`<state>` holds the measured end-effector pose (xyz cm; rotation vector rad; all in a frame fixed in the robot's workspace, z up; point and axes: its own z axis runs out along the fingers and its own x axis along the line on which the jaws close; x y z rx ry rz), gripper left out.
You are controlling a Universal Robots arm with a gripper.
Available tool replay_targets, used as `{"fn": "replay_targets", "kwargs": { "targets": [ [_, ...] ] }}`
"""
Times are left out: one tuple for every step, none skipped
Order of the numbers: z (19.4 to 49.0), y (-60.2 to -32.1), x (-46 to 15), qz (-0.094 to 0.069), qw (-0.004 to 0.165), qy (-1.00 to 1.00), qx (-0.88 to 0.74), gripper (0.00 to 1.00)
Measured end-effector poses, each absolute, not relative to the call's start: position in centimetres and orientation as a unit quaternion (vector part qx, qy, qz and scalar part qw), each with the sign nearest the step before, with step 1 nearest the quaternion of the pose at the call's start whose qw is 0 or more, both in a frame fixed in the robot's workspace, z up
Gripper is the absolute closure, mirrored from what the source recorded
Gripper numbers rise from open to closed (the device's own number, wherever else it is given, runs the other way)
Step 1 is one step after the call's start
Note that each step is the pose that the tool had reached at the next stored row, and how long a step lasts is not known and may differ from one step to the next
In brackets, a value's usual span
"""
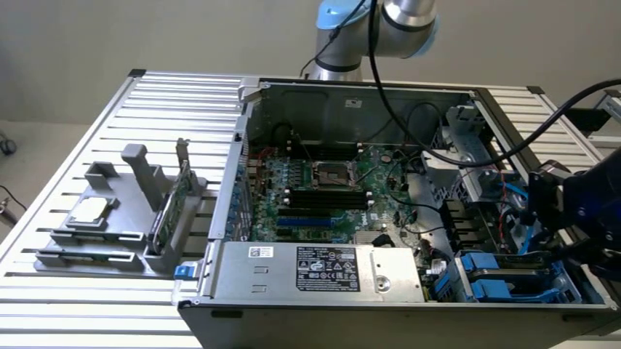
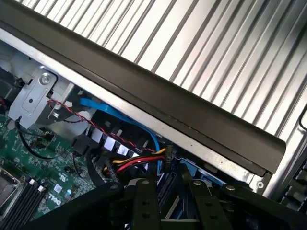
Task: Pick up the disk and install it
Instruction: 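Insert the first disk wire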
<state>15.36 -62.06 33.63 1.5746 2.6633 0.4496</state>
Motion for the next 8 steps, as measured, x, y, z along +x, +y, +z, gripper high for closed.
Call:
{"fn": "replay_targets", "kwargs": {
  "targets": [
    [33.56, -62.06, 15.36, 0.146, 0.006, 0.851, 0.504, 0.69],
    [33.49, -62.06, 15.35, 0.149, 0.005, 0.850, 0.505, 0.69],
    [33.43, -62.06, 15.36, 0.152, 0.003, 0.850, 0.505, 0.69],
    [33.36, -62.06, 15.36, 0.155, 0.001, 0.849, 0.505, 0.69],
    [33.30, -62.07, 15.38, 0.158, -0.001, 0.848, 0.505, 0.69],
    [33.25, -62.07, 15.43, 0.161, -0.002, 0.848, 0.506, 0.69],
    [33.20, -62.07, 15.51, 0.163, -0.003, 0.847, 0.506, 0.69],
    [33.17, -62.08, 15.61, 0.164, -0.004, 0.847, 0.506, 0.69]
  ]
}}
